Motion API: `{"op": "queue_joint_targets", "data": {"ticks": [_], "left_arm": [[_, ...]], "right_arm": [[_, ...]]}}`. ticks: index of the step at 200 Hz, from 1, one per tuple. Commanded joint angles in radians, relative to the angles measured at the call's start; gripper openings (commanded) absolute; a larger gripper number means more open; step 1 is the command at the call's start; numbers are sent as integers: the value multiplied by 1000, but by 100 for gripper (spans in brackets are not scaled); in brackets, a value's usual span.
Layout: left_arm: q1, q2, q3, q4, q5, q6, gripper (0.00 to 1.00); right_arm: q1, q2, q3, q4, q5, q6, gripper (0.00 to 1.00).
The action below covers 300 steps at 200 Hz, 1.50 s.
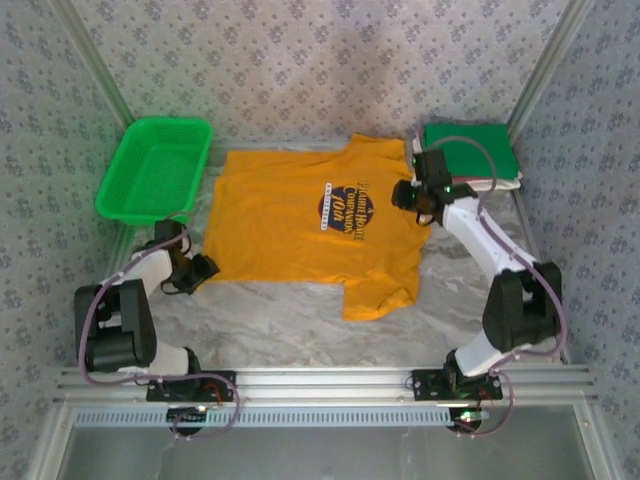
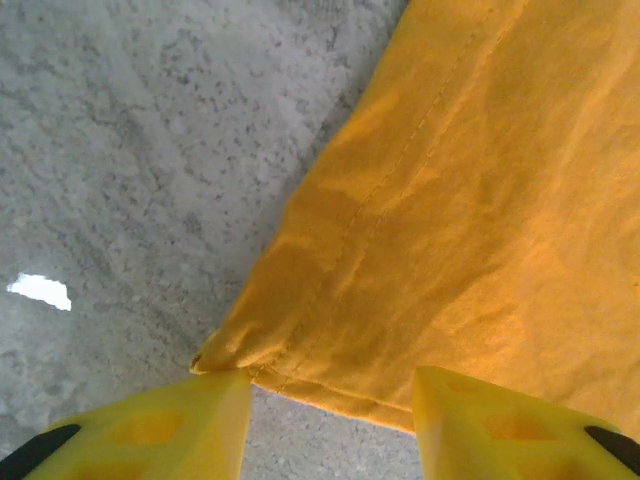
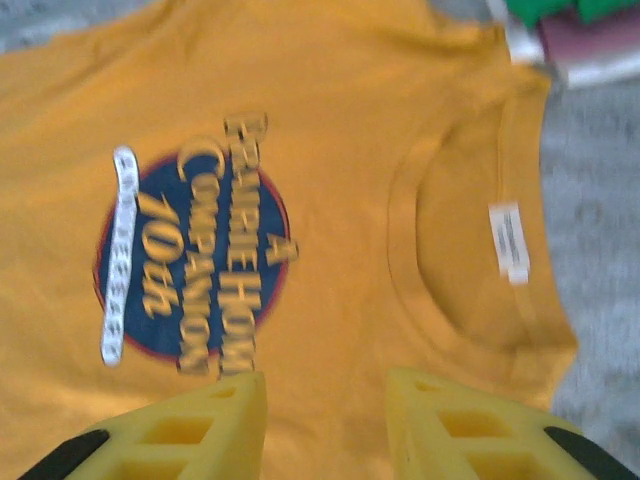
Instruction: Fold and stack the t-shirts
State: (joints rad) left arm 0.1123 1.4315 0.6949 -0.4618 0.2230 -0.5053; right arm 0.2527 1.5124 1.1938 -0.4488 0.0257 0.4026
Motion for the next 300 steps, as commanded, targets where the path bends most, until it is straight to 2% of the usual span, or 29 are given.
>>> {"op": "queue_joint_targets", "data": {"ticks": [1,23,36,40,57,77,118,145,161,216,234,251,268,283,300], "left_arm": [[9,13,19,14,-21,23,45],[11,24,23,22,-31,30,34],[12,28,23,25,-35,34,14],[13,29,25,25,-37,35,11],[13,25,25,20,-41,42,8],[12,10,18,25,-28,39,0],[12,-28,-4,21,-25,36,0],[12,-45,-24,33,-4,25,0],[12,-48,-25,28,6,22,0],[11,-49,-35,46,22,15,0],[11,-39,-37,50,34,16,0],[11,-35,-37,48,38,17,0],[10,-40,-35,48,39,17,0],[11,-45,-36,45,40,15,0],[10,-51,-37,42,41,14,0]], "right_arm": [[42,-126,-140,70,36,9,40],[79,-207,-239,34,33,29,41],[90,-230,-281,-21,20,65,42],[91,-230,-288,-44,13,69,42],[107,-237,-315,-160,48,92,43],[108,-235,-350,-245,25,131,44],[84,-210,-421,-309,-51,204,42],[85,-180,-474,-235,-109,219,40],[98,-169,-510,-173,-146,278,39],[117,-109,-537,-87,-152,311,34],[120,-111,-537,-78,-157,317,19],[120,-118,-531,-97,-142,316,14],[119,-132,-520,-134,-130,306,4],[116,-143,-500,-198,-118,303,3],[110,-162,-485,-249,-88,295,8]]}}
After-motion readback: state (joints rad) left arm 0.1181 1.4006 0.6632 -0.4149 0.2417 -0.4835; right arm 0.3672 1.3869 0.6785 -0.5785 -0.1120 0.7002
